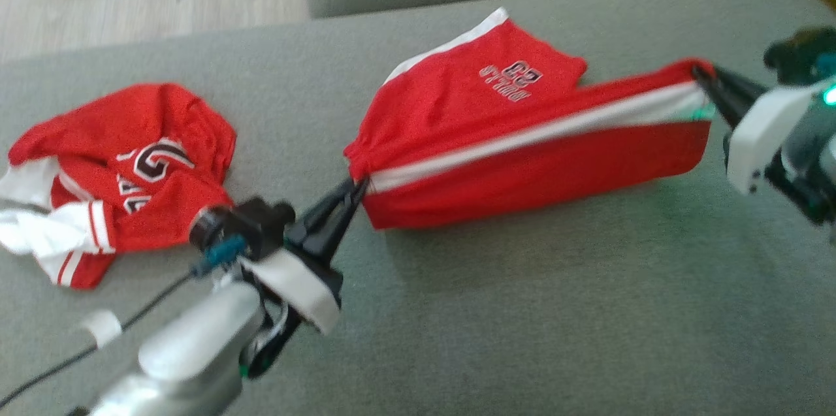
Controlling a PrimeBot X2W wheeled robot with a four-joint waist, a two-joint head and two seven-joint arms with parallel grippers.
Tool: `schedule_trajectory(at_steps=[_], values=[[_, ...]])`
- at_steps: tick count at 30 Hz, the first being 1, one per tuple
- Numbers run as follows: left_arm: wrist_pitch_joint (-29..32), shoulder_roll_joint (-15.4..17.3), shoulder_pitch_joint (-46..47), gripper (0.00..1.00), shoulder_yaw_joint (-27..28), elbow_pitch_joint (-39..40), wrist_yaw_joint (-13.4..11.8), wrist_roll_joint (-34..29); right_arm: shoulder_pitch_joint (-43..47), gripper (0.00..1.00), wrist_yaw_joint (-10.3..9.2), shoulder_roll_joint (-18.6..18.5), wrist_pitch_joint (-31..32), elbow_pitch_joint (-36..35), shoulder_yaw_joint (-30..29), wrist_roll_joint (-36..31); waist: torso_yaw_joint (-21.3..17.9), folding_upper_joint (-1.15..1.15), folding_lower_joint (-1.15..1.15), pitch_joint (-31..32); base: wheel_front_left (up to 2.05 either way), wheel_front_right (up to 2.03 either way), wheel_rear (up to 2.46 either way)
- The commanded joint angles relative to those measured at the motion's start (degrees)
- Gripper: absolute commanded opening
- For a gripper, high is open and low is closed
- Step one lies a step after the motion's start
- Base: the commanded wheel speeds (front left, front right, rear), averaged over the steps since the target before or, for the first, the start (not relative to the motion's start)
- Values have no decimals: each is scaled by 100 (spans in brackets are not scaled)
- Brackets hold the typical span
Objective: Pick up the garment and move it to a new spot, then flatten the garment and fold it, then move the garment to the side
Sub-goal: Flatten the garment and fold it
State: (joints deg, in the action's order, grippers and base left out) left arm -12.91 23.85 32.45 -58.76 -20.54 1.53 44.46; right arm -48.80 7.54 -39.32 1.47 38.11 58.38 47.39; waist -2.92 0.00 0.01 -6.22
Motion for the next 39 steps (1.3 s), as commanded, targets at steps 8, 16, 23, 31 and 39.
schedule_trajectory(at_steps=[8, 16, 23, 31, 39], values=[[237, -128, 1062, 0, 390, -415, 102, 63, -967, 0, -5, 272, 9, 621, -227, -524, 606, 0, -1, -827, 0, 0, 0], [277, -710, 1843, 0, 277, -1244, 324, -36, -1812, 0, -5, 550, -6, 1422, -98, -854, 1156, 0, -1, -1507, 0, 0, 0], [74, -1180, 2199, 0, 166, -1841, 475, -66, -2142, 0, -5, 620, -129, 1870, 88, -926, 1471, 0, -1, -1809, 0, 0, 0], [-129, -1494, 2482, 100, 139, -2343, 551, -112, -2355, 100, -5, 716, -466, 2508, 129, -982, 1529, 0, -1, -1969, 0, 0, 0], [-205, -1304, 2349, 100, 790, -2189, 381, -298, -2212, 100, -5, 1055, -1436, 2856, -262, -726, 1257, 0, -1, -1609, 0, 0, 0]])
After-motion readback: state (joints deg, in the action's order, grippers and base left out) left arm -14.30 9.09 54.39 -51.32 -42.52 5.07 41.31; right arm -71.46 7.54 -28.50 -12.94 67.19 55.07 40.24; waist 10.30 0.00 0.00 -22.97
